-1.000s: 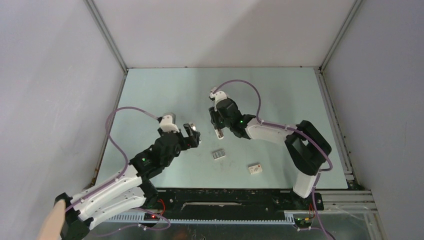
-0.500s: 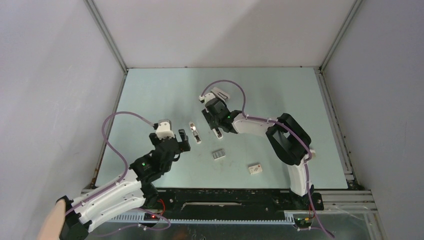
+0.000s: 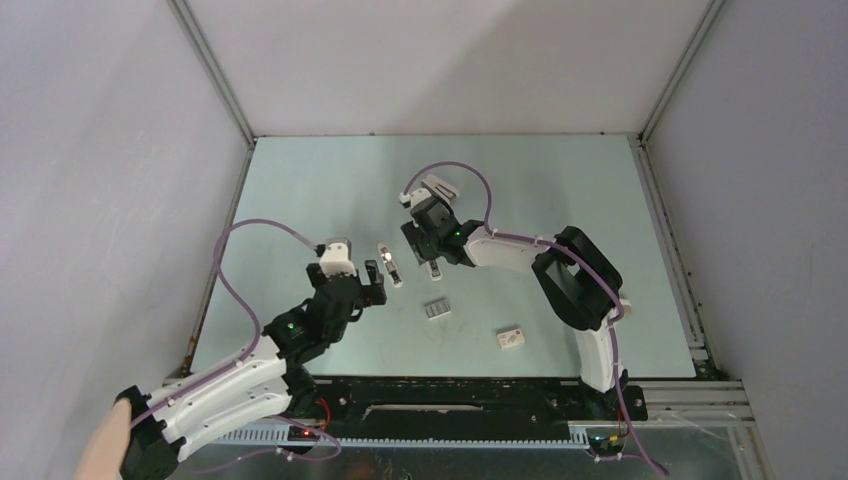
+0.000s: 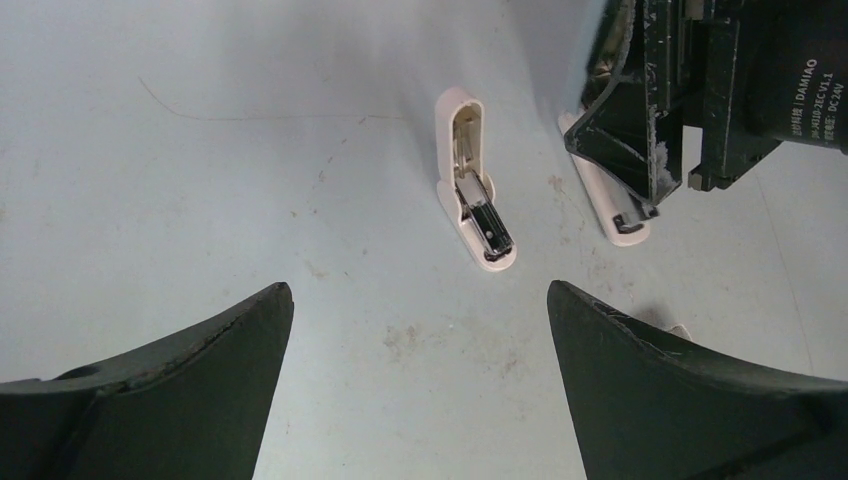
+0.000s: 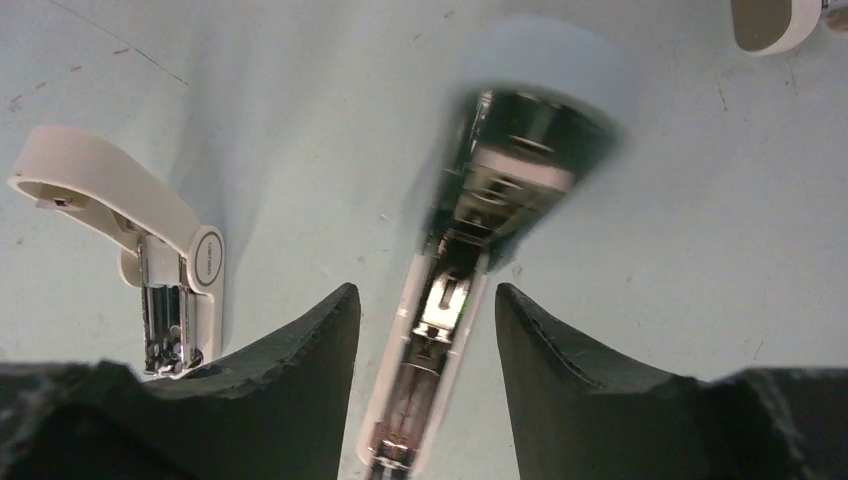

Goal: Load the staples into the stapler

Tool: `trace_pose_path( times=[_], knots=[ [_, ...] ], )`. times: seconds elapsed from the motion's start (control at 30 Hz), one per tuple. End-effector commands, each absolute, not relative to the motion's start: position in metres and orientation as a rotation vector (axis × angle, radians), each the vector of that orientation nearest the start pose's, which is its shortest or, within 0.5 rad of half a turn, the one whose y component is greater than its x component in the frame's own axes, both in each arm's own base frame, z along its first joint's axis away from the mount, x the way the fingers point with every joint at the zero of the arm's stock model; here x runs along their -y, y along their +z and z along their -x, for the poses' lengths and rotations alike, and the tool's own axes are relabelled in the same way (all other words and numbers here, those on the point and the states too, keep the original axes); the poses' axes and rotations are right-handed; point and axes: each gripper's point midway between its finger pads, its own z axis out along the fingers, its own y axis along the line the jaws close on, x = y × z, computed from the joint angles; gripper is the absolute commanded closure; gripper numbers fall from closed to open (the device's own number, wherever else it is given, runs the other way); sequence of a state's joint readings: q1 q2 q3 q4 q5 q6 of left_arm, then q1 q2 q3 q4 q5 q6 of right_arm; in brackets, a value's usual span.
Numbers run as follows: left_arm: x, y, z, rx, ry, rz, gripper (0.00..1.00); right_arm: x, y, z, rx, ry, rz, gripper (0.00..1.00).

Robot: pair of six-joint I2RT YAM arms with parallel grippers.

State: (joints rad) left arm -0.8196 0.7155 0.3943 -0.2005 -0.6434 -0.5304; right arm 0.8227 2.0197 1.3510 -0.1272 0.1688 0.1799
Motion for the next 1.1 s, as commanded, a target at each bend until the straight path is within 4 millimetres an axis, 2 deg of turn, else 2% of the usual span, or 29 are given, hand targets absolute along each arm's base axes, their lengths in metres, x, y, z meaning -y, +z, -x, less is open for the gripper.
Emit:
trace_pose_path(
  times=[0.0,0.23,0.47,0.6,0.77,0.93,1.07],
  knots=[
    [0.133,0.133,-0.238,-1.978,-0.254,0.079,0.00,-0.363,0.071,-0.365,-2.242,0.318,0.629,0.44],
    [0.146,0.132,-0.233,-2.002,-0.333,0.046,0.00,-0.350,0.092,-0.344,-2.242,0.356,0.597,0.43],
    [0.172,0.118,-0.226,-2.080,-0.431,-0.044,0.00,-0.325,0.115,-0.305,-2.249,0.456,0.539,0.41],
    [0.188,0.108,-0.223,-2.149,-0.466,-0.078,0.00,-0.306,0.109,-0.280,-2.295,0.480,0.539,0.41],
    [0.202,0.091,-0.217,-2.240,-0.485,-0.084,0.00,-0.295,0.096,-0.252,-2.350,0.475,0.568,0.44],
    [0.202,0.083,-0.212,-2.271,-0.525,0.016,0.01,-0.300,0.087,-0.229,-2.382,0.456,0.601,0.45],
    [0.188,0.080,-0.212,-2.262,-0.488,0.148,0.02,-0.312,0.085,-0.215,-2.397,0.489,0.624,0.47]
  ],
)
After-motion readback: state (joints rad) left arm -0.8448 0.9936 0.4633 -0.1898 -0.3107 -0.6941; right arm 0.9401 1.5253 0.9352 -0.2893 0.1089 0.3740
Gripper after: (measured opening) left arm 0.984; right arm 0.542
